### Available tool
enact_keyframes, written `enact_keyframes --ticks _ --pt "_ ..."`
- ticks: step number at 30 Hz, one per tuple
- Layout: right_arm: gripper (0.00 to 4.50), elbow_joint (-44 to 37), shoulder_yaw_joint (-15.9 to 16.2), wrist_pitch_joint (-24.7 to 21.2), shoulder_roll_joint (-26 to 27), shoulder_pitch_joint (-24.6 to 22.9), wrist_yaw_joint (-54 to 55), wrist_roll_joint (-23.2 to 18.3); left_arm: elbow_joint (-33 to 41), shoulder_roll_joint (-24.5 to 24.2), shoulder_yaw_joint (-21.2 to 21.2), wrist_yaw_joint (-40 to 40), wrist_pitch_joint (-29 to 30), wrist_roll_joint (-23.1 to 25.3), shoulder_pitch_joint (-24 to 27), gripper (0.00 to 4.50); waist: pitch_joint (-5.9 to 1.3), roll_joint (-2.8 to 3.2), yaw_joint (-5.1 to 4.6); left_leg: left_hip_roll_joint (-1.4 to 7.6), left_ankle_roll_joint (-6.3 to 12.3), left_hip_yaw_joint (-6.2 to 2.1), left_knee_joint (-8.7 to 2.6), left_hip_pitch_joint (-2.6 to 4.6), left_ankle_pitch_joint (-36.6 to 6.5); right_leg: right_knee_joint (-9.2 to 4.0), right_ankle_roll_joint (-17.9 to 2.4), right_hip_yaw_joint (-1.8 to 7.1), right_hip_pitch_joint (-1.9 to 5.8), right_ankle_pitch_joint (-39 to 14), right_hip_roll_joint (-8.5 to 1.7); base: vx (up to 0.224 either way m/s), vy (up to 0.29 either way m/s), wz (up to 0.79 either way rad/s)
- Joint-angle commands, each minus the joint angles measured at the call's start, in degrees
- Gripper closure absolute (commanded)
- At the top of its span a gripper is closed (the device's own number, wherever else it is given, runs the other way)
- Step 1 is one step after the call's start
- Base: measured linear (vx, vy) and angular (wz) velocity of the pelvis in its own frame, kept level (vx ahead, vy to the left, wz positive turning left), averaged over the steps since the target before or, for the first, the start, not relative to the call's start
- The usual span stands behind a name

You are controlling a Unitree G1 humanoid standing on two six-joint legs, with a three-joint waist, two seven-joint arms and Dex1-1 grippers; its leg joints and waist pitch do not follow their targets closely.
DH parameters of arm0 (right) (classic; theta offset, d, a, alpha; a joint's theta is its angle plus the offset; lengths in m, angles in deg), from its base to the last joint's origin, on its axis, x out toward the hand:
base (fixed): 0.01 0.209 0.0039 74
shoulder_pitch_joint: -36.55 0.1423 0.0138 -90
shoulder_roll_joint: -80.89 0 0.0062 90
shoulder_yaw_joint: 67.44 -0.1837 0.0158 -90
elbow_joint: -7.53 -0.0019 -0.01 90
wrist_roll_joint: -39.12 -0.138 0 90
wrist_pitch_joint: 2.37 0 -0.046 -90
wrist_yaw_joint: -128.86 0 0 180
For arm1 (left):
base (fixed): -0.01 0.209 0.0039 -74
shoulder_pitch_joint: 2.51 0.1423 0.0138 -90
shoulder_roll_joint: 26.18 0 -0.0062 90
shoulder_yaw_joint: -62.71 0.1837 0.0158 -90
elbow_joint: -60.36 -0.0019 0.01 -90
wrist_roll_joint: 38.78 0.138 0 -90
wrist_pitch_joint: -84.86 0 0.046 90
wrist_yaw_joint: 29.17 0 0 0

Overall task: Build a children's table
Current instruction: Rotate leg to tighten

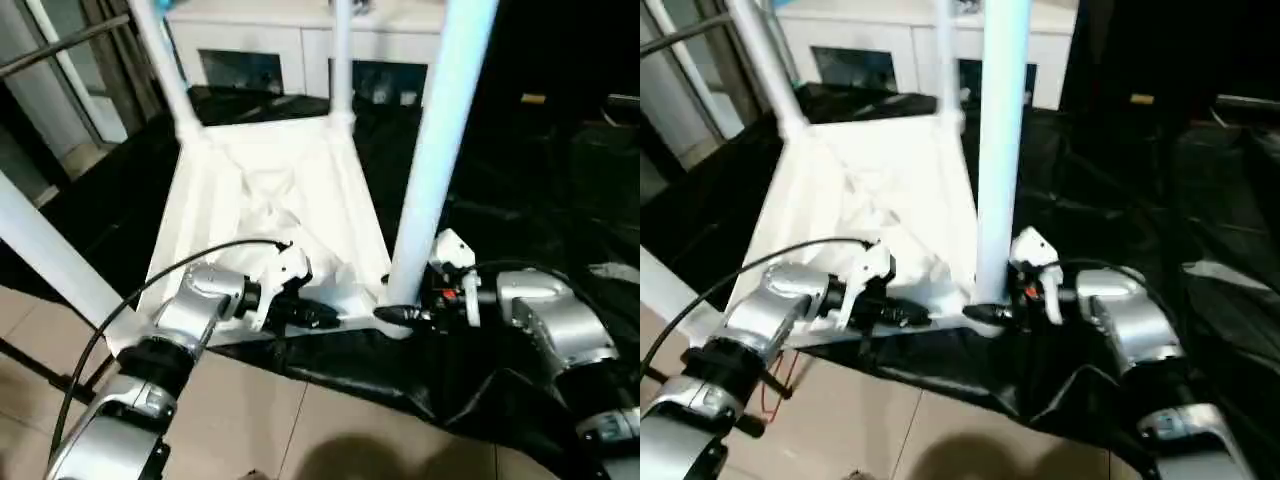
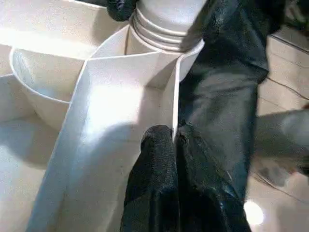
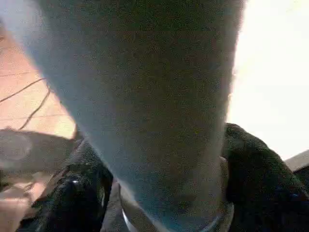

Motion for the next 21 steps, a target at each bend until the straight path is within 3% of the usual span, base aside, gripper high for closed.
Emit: enact_keyframes --ticks 1,8,9,10,14,15,18,21 --pt "1.65 -2.4 3.3 -0.8 0.8 0.1 -4.6 -1.3 2.6 -0.4 -0.6 -0.6 0.3 -1.8 -1.2 4.50 -3.83 -1.22 0.04 1.36 6.04 -0.49 -3.45 0.50 -7.0 -3.18 -15.5 2.01 3.16 -4.0 -2.52 0.000 0.000 0.00" --pt "1.90 -3.3 4.5 -2.5 1.8 -0.7 -4.9 -1.4 3.0 -0.1 -1.2 1.0 0.4 -2.0 -0.6 4.50 -3.83 -1.29 0.15 1.28 5.84 -0.46 -3.36 0.48 -6.6 -3.14 -15.5 1.98 3.22 -3.9 -2.51 0.000 0.000 0.00" --pt "1.90 -3.5 4.7 -2.7 2.0 -1.1 -4.6 -1.5 3.2 0.1 -1.4 1.5 0.7 -2.1 -0.4 4.50 -3.84 -2.22 0.21 1.28 6.07 -0.46 -3.30 0.27 -5.9 -2.88 -15.4 2.06 3.42 -3.7 -2.61 0.000 0.000 0.00" --pt "1.90 -3.5 4.7 -2.9 2.3 -1.5 -3.9 -1.4 3.4 0.4 -1.6 2.0 0.8 -2.3 -0.2 4.50 -3.76 -1.82 0.33 1.27 6.06 -0.38 -3.28 0.40 -6.1 -3.15 -15.0 2.06 3.13 -5.1 -2.66 0.000 0.000 0.00" --pt "1.90 1.3 1.8 -0.4 7.5 -2.3 7.5 0.9 1.8 2.8 -3.4 9.4 1.2 -1.7 -0.7 4.50 -3.53 -1.86 -0.04 1.31 4.49 -0.46 -3.56 0.47 -7.9 -3.42 -14.5 2.03 2.93 -7.5 -2.60 0.000 0.000 0.00" --pt "1.90 3.4 0.9 0.9 9.5 -2.3 12.4 2.2 0.9 3.7 -3.9 11.9 1.1 -1.5 -1.1 4.50 -3.21 -2.43 -0.36 1.13 3.44 -0.47 -3.71 0.42 -9.8 -3.78 -13.6 2.08 2.80 -11.5 -2.71 0.000 0.000 0.00" --pt "1.93 8.4 -0.9 2.1 14.0 -1.7 23.9 4.7 -0.4 6.5 -5.1 17.6 1.1 -1.3 -2.1 4.50 -2.82 -2.33 -1.49 1.06 0.51 -0.73 -4.31 0.90 -13.9 -4.88 -10.9 2.06 2.56 -20.3 -2.77 0.000 0.000 0.00" --pt "1.94 12.3 -3.1 1.5 18.3 -0.5 33.0 4.9 -1.3 9.5 -5.4 23.0 1.0 -0.4 -3.1 4.50 -2.56 -2.56 -2.24 0.82 -0.20 -0.98 -4.55 1.01 -16.8 -5.49 -9.0 1.96 2.39 -25.2 -2.66 0.000 0.000 0.00"
